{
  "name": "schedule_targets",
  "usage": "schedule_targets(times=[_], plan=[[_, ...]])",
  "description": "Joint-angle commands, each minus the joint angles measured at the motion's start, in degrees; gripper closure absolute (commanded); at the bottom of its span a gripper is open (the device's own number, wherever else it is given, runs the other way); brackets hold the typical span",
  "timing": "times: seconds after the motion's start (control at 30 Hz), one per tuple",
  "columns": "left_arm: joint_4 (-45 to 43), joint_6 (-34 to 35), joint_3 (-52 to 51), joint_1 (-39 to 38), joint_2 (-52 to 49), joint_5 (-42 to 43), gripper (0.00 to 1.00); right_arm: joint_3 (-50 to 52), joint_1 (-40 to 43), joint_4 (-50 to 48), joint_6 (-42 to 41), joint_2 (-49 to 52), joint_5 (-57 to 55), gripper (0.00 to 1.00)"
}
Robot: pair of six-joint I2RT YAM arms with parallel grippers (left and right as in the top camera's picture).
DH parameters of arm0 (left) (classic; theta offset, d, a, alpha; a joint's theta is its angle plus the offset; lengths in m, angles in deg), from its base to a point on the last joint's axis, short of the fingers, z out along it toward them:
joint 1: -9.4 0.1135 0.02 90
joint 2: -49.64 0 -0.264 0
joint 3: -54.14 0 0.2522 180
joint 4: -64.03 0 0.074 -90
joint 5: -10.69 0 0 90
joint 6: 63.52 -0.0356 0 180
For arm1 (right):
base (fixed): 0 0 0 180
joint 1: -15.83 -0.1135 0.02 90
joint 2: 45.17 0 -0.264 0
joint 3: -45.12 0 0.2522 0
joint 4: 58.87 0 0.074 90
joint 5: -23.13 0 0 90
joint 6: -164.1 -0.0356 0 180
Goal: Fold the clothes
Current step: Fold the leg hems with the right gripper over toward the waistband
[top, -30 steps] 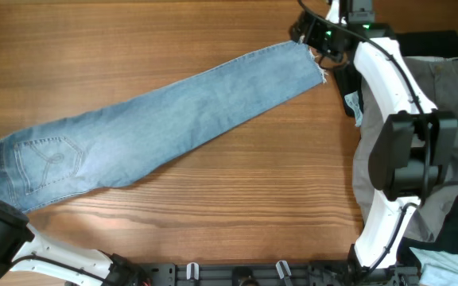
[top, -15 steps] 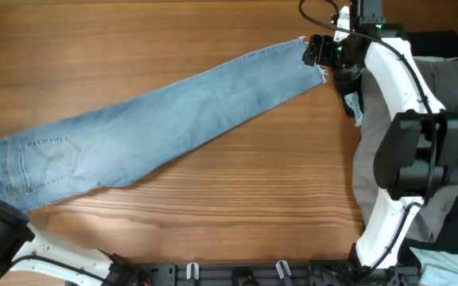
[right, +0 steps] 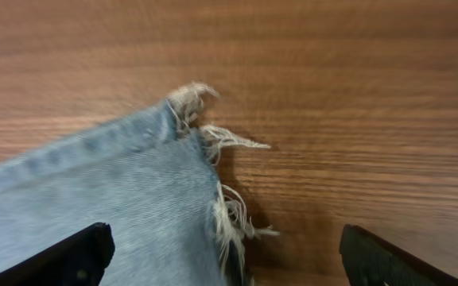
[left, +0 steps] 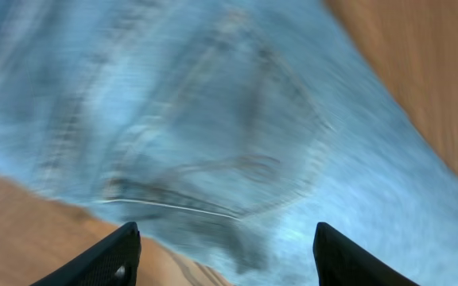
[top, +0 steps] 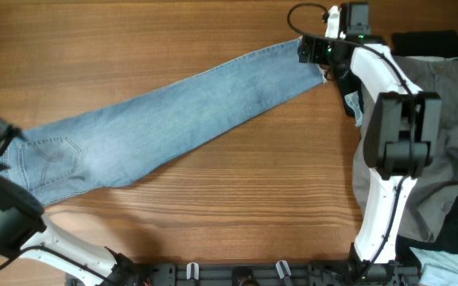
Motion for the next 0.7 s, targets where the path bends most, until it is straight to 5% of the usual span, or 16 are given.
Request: schedule_targets(times=[0.0, 0.27, 0.37, 0.4, 0.67], plan=[[-0.39, -5.95, 1.11, -6.29, -0.39, 2.03, 0.30, 0.50, -0.57, -0.94, 0.94, 4.61, 4.48, 0.16], [0.74, -6.51, 1.11, -9.86, 0.13, 2.32, 0.34, 0.50, -3.19, 7.37, 7.96, 5.31, 15.19, 0.52], [1.92, -6.56, 1.11, -9.75, 0.63, 2.27, 0.36, 0.50, -4.31, 11.41, 9.92, 5.33, 10.64, 0.91], [2.27, -6.56, 1.11, -9.73, 0.70, 2.27, 0.36, 0.50, -4.33, 11.56, 9.35, 5.33, 8.81, 0.96], [2.45, -6.73, 1.14, -9.70, 0.94, 2.32, 0.38, -2.21, 1.79, 12.72, 5.49, -0.98, 5.46, 0.96]])
